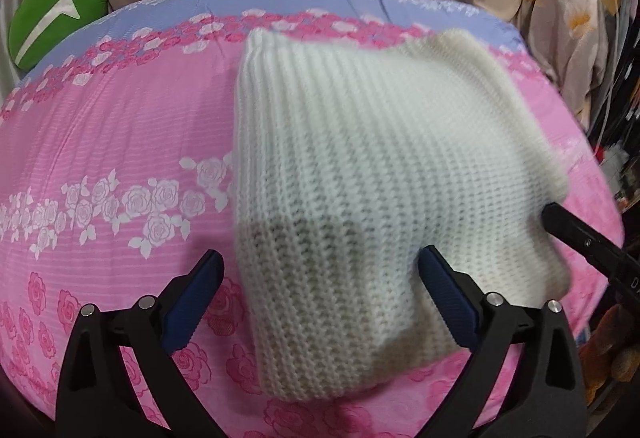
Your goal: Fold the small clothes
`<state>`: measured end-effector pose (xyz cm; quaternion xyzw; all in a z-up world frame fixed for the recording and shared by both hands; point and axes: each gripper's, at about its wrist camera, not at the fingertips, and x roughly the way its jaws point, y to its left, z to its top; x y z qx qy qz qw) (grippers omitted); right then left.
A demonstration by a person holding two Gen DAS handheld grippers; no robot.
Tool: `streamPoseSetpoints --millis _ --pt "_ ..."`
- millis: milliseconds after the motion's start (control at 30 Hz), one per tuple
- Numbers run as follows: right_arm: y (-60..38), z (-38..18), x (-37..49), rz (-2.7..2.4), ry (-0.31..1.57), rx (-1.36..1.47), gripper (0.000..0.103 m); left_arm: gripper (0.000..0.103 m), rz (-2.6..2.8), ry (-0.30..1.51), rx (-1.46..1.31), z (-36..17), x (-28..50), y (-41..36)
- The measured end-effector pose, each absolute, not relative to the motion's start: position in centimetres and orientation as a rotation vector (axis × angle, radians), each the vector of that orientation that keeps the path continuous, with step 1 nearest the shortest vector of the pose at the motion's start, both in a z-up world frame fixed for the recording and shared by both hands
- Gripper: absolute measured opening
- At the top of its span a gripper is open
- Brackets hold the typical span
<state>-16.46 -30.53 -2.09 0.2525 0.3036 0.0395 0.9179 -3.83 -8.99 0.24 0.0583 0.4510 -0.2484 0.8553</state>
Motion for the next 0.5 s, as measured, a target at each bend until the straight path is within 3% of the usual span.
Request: streamPoseSetpoints --millis 33,100,500 --pt "-30.9 -1.7 -16.9 0.076 0.602 0.537 0.042 0.096 -0.532 0.941 0.101 0.8 -3.7 -8.9" --pt "-31.8 -1.1 -17.7 0.008 0.557 0.547 0.07 0.096 -0.553 0.93 0.046 2.0 -3.2 -8.6" --pt "-33.2 -6.7 -12.6 0.059 0.745 0.706 0.077 0.098 -0.588 1.076 -0.14 -1.5 1.7 -8.3"
